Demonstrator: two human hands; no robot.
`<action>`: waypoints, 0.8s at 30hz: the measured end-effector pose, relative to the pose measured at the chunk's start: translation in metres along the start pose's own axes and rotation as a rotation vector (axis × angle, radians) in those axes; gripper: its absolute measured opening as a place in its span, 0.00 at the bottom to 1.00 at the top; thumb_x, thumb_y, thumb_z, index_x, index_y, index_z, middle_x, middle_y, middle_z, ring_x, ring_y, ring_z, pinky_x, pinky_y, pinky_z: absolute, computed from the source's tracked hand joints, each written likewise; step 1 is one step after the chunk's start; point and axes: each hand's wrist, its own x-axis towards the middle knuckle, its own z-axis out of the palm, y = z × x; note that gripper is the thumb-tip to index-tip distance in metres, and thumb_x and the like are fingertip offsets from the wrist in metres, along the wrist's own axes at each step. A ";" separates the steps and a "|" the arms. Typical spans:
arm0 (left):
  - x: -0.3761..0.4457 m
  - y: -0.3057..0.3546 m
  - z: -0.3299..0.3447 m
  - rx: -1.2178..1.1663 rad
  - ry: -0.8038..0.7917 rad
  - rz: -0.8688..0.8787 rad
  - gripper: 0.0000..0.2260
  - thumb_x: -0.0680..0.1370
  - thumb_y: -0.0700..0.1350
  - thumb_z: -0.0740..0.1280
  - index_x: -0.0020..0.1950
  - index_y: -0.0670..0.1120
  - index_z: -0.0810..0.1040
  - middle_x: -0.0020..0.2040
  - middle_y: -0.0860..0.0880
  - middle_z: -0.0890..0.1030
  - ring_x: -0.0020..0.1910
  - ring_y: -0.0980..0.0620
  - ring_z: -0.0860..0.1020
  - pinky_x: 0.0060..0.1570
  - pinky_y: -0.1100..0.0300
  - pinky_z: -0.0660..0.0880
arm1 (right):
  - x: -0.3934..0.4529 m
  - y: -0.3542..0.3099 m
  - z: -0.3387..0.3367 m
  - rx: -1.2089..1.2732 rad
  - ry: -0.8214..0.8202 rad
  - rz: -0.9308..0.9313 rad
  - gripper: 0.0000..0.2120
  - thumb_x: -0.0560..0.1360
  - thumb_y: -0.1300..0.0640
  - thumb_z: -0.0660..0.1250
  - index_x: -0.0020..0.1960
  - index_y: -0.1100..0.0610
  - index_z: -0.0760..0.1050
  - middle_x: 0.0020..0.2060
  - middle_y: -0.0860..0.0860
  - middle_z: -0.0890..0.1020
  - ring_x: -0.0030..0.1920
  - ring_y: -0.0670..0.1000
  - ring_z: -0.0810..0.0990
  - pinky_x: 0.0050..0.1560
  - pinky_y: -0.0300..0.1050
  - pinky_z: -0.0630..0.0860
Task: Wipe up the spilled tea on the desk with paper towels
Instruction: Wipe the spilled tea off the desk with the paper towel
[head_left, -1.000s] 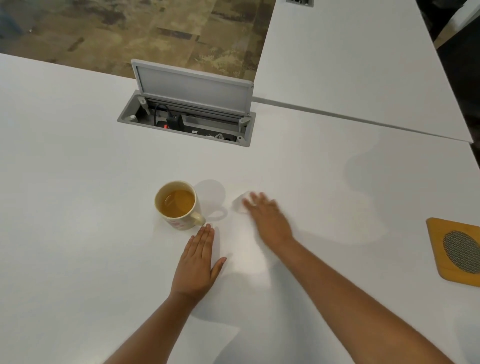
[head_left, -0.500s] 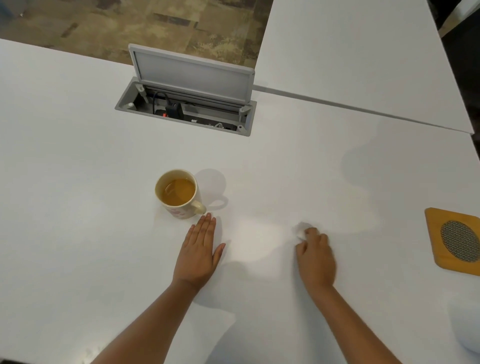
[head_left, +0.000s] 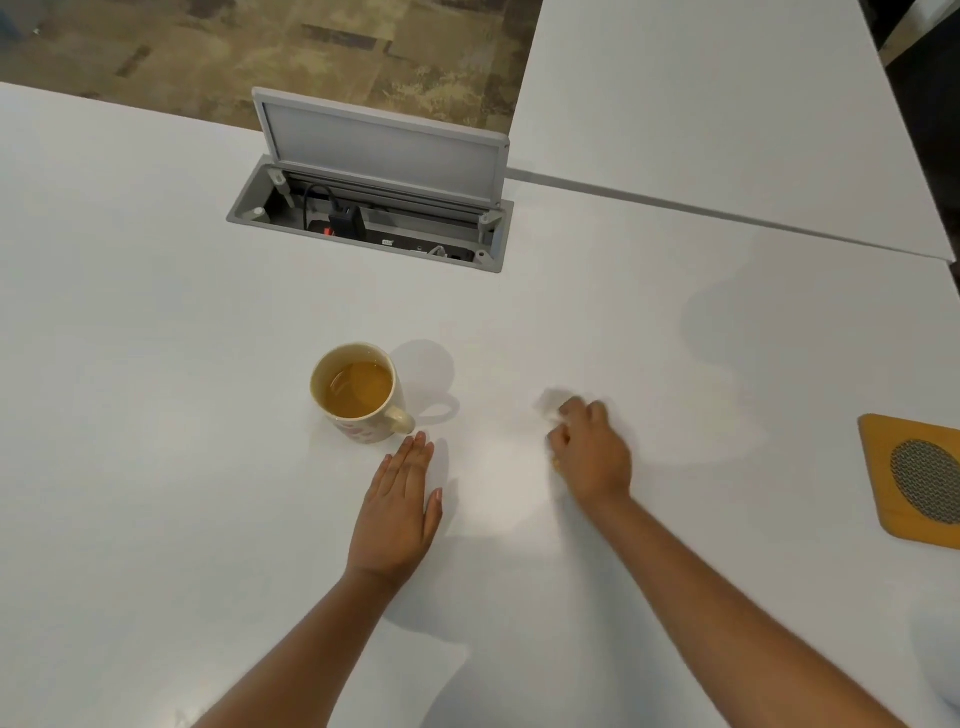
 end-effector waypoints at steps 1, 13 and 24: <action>0.000 0.001 0.000 0.007 0.002 0.007 0.26 0.78 0.55 0.46 0.74 0.46 0.56 0.75 0.48 0.60 0.73 0.55 0.54 0.71 0.59 0.47 | 0.017 0.002 -0.003 0.011 0.021 0.064 0.14 0.77 0.57 0.57 0.61 0.58 0.69 0.55 0.60 0.73 0.46 0.62 0.79 0.41 0.51 0.74; -0.002 0.007 -0.013 -0.057 0.065 0.029 0.25 0.79 0.53 0.51 0.69 0.39 0.66 0.68 0.40 0.71 0.67 0.44 0.70 0.67 0.53 0.63 | -0.025 -0.093 0.037 0.140 -0.261 -0.387 0.17 0.79 0.56 0.56 0.67 0.51 0.66 0.56 0.56 0.73 0.53 0.58 0.77 0.51 0.51 0.76; -0.013 0.012 -0.054 -0.329 0.529 -0.019 0.17 0.76 0.45 0.62 0.63 0.41 0.69 0.62 0.39 0.70 0.64 0.49 0.67 0.65 0.61 0.65 | -0.037 0.060 -0.007 0.035 -0.059 -0.178 0.19 0.75 0.61 0.61 0.65 0.51 0.73 0.50 0.57 0.77 0.45 0.60 0.78 0.46 0.52 0.75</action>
